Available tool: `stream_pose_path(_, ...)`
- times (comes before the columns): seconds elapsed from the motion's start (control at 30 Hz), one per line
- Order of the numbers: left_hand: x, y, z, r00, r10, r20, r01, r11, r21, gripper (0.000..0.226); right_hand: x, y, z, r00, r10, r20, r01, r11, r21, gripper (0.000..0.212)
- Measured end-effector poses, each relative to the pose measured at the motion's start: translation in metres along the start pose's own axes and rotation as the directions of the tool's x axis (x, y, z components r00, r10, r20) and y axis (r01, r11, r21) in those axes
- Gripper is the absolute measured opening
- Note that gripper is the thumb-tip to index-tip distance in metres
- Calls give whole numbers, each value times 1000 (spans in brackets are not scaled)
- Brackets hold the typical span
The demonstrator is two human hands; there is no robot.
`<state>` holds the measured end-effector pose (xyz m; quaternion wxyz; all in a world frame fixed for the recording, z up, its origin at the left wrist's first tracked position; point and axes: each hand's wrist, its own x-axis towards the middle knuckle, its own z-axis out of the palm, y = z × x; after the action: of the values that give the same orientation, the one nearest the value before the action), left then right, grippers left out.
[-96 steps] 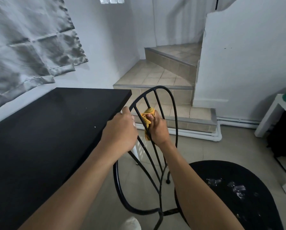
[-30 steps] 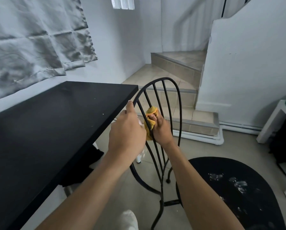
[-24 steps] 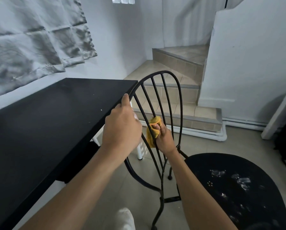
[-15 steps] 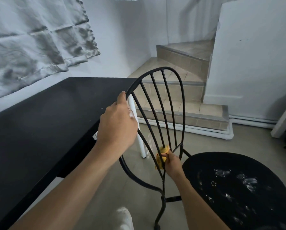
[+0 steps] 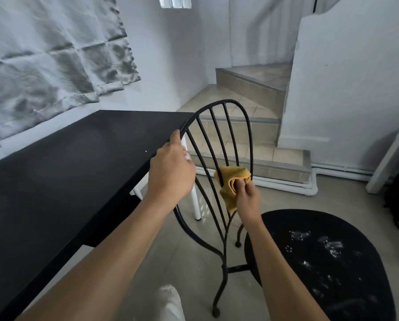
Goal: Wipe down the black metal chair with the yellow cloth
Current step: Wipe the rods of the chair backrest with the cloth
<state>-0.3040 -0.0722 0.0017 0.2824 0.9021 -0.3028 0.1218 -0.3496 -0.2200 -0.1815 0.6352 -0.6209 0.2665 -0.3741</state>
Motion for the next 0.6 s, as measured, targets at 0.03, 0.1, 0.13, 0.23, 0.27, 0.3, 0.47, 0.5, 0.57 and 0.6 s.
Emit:
stream_pose_path(0.03, -1, 0, -2, 1000, -6, -5, 6, 1000, -21, 50, 0, -22, 2, 999, -46, -3, 46, 999, 29, 27)
stream_pose_path(0.1, -4, 0, -5, 1000, -28, -12, 27, 998, -54, 50, -3, -62, 9, 991, -134, 3, 133, 987, 89, 29)
stream_pose_path(0.13, -4, 1, -5, 999, -41, -11, 40, 997, -69, 49, -3, -78, 15, 985, -173, 4, 172, 979, 111, 31)
stream_pose_path(0.23, -7, 2, -6, 998, -64, -6, 63, 993, -102, 47, 0, -108, 42, 973, -231, 9, 229, 970, 86, 35)
stream_pose_path(0.27, -7, 2, -6, 997, -72, -8, 71, 991, -115, 46, 1, -114, 54, 968, -249, 27, 247, 967, 59, 35)
stream_pose_path(0.3, -6, 1, -7, 997, -80, -15, 77, 988, -136, 45, 2, -118, 66, 960, -274, 57, 273, 962, 31, 34)
stream_pose_path(0.47, -4, -2, -7, 991, -128, -27, 116, 957, -268, 44, 11, -123, 93, 938, -336, 85, 341, 939, -46, 33)
stream_pose_path(0.5, -4, -3, -7, 989, -144, -24, 132, 949, -285, 45, 13, -122, 93, 938, -328, 114, 336, 940, -63, 34)
stream_pose_path(0.57, -4, -4, -5, 988, -154, -21, 140, 943, -303, 46, 17, -114, 93, 929, -316, 193, 333, 941, -62, 29)
stream_pose_path(0.6, -4, -4, -4, 988, -155, -21, 142, 942, -303, 46, 19, -110, 92, 920, -318, 229, 339, 939, -63, 26)
